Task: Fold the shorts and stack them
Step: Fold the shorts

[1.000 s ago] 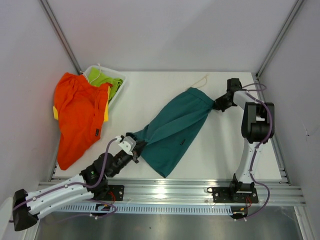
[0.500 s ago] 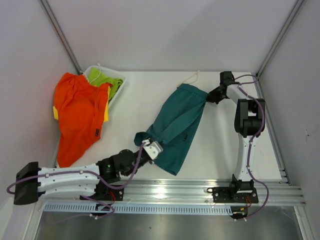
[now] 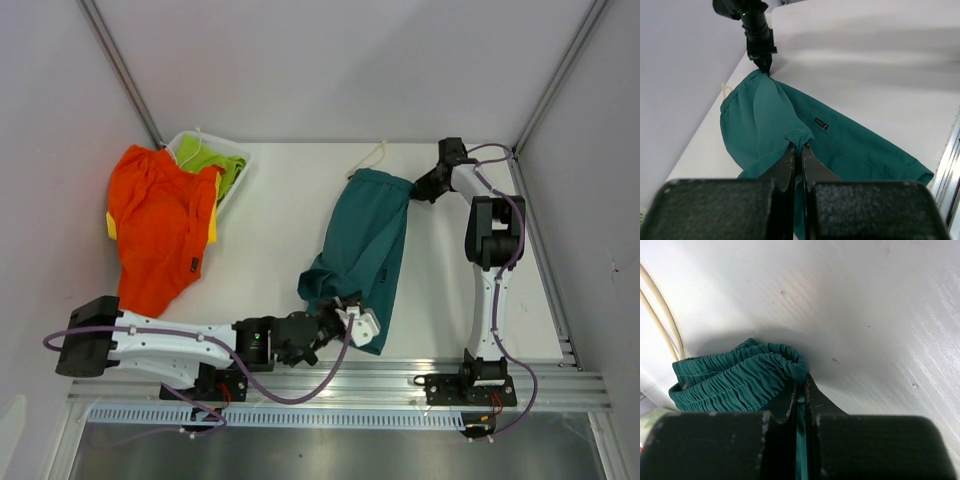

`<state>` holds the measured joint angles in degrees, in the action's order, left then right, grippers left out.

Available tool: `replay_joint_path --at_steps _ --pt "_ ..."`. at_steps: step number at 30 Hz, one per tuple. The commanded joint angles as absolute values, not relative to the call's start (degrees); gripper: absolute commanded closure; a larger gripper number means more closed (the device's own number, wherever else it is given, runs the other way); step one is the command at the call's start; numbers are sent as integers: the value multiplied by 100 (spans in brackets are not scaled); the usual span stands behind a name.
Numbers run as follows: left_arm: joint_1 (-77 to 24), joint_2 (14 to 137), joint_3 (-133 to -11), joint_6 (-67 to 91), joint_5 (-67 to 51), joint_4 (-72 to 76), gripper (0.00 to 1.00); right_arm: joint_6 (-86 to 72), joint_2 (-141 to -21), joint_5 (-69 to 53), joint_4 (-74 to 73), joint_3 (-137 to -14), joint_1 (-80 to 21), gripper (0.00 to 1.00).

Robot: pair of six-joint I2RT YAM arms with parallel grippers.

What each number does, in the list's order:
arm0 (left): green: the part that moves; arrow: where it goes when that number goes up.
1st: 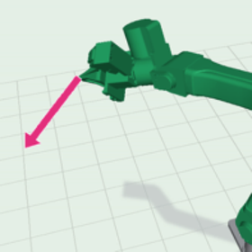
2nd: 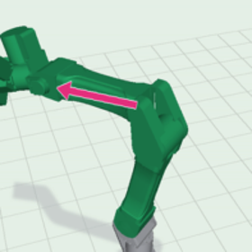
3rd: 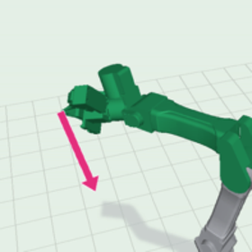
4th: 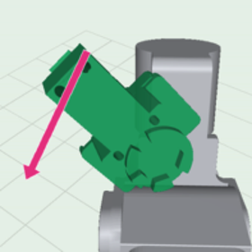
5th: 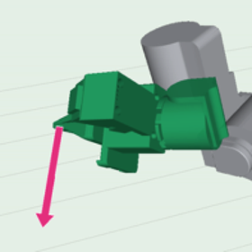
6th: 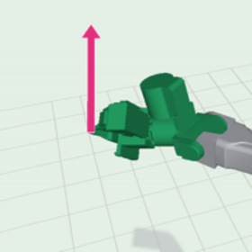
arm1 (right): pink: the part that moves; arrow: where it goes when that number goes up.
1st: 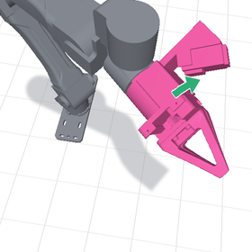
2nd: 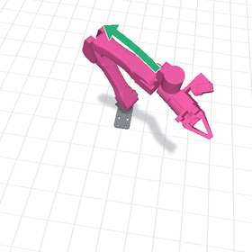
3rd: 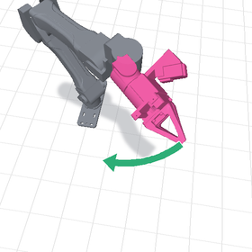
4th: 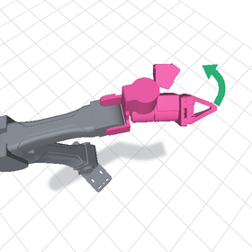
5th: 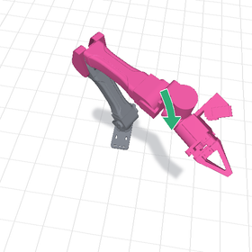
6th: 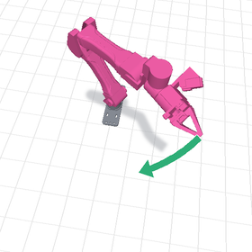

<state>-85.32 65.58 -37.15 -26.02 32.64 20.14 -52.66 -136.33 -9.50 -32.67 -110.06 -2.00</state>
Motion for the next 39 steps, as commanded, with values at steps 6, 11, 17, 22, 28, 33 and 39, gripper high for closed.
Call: replay_joint_path --at_steps 6,11,17,22,28,33,39 --pt "-9324 7698 -5017 -2883 3366 1407 99 -5159 -14054 -483 -3322 -11171 -264 100" --pt "-9580 8559 -5501 -2760 3463 1310 99 -5115 -14071 -519 -3331 -11162 -308 100" --pt "-9703 9123 -5853 -2391 3112 1547 98 -5063 -14027 -562 -3296 -11092 -351 100" --pt "-9703 9019 -5583 -2128 2532 1906 82 -4887 -13957 -729 -3191 -11040 -378 73" --pt "-9677 8849 -5404 -1978 1731 2259 77 -4834 -13843 -843 -3059 -11048 -369 70" --pt "-9554 8851 -5494 -1663 1889 2364 52 -4729 -13799 -896 -3102 -11065 -387 61" --pt "-8185 7517 -4809 -372 1293 2206 27 -4395 -13378 -853 -3164 -10873 -387 31"
